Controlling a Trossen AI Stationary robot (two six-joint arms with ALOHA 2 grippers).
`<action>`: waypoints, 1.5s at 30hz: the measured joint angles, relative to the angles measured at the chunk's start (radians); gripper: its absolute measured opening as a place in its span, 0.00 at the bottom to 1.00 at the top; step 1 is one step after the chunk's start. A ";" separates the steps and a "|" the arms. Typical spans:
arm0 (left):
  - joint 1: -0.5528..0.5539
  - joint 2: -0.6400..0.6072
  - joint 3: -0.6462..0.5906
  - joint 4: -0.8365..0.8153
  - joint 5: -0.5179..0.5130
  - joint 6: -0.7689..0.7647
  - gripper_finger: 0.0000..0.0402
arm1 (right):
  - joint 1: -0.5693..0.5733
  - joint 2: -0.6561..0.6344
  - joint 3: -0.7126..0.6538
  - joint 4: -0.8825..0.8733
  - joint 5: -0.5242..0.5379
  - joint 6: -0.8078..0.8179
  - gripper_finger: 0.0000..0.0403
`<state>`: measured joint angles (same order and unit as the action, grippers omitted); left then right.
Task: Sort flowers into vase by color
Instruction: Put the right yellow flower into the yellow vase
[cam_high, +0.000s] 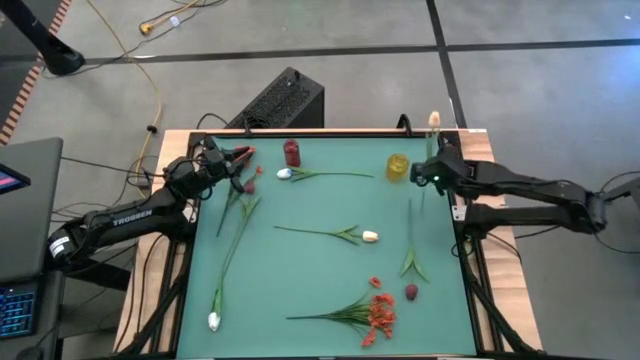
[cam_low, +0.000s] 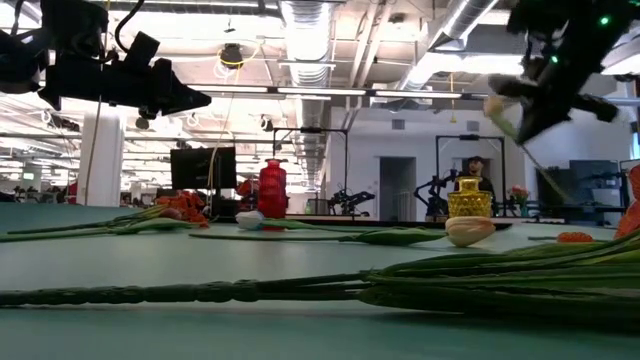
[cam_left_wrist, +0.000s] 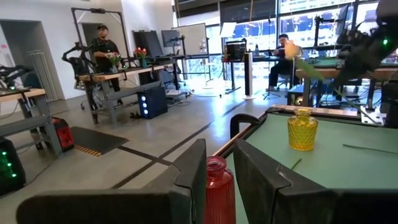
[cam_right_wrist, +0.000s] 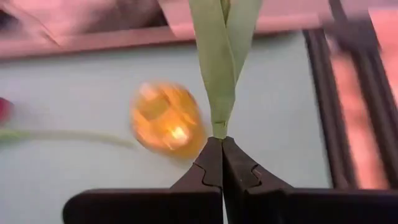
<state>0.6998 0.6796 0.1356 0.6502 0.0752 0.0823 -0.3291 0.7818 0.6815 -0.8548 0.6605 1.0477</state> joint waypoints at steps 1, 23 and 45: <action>0.000 0.000 0.000 0.000 0.000 0.000 0.18 | 0.005 -0.011 0.000 0.056 0.024 -0.046 0.04; 0.000 0.000 0.000 -0.005 -0.003 0.009 0.18 | -0.072 0.082 0.002 0.786 0.103 -0.800 0.05; 0.000 0.000 0.000 -0.032 -0.008 0.015 0.18 | -0.119 0.189 0.001 0.860 0.097 -0.838 0.05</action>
<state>0.6998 0.6800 0.1356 0.6182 0.0669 0.0971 -0.4477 0.9707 0.6825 0.0055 0.7572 0.2098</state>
